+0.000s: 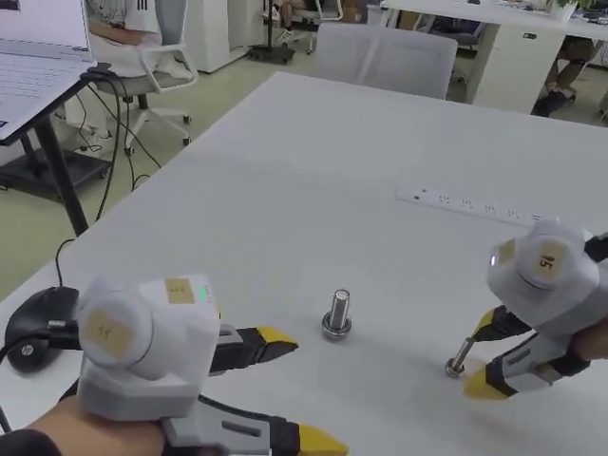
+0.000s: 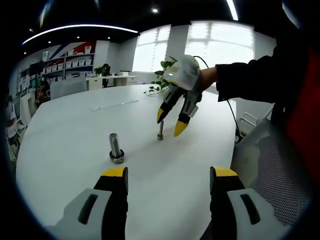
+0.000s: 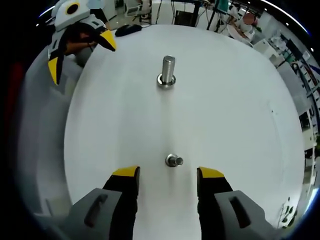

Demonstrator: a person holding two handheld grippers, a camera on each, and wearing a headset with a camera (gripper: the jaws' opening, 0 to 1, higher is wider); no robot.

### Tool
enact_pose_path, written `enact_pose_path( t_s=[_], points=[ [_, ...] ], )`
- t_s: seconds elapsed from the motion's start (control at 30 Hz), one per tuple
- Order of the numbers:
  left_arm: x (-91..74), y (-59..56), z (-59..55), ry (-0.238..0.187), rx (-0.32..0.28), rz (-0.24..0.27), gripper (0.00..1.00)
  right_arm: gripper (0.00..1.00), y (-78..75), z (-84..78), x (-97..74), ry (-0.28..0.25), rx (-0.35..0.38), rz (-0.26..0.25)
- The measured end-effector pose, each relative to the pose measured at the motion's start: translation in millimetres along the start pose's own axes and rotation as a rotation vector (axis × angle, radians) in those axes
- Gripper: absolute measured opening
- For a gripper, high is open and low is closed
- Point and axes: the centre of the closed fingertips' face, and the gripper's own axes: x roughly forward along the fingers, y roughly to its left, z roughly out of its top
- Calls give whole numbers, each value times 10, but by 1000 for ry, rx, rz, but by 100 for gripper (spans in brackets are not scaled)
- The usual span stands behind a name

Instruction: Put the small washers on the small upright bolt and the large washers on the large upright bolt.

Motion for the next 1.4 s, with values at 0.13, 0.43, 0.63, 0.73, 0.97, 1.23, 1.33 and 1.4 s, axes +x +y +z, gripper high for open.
enact_pose_path(
  t_s=[0.13, 0.43, 0.63, 0.73, 0.97, 1.23, 1.33, 1.4],
  points=[
    [-2, 0, 8, -1, 1, -1, 66, 52, 53, 13, -44, -49, 38, 1],
    [-9, 1, 32, -7, -2, 0, 68, 69, 159, 27, -176, -136, 93, -35],
    [-25, 8, 48, -9, -1, 3, 69, 74, 294, 87, -275, -221, 157, -39],
    [-37, 15, 43, -9, -2, 5, 70, 76, 339, 107, -317, -250, 178, -50],
    [-77, 35, 87, -28, -3, 20, 74, 81, 471, 195, -416, -344, 230, -71],
    [-142, 30, 88, -34, -9, 29, 76, 93, 567, 221, -517, -454, 302, -129],
    [-165, 28, 83, -36, -15, 33, 76, 95, 618, 197, -555, -502, 350, -134],
    [-177, 25, 91, -44, -19, 38, 77, 98, 657, 167, -555, -512, 373, -138]
  ],
)
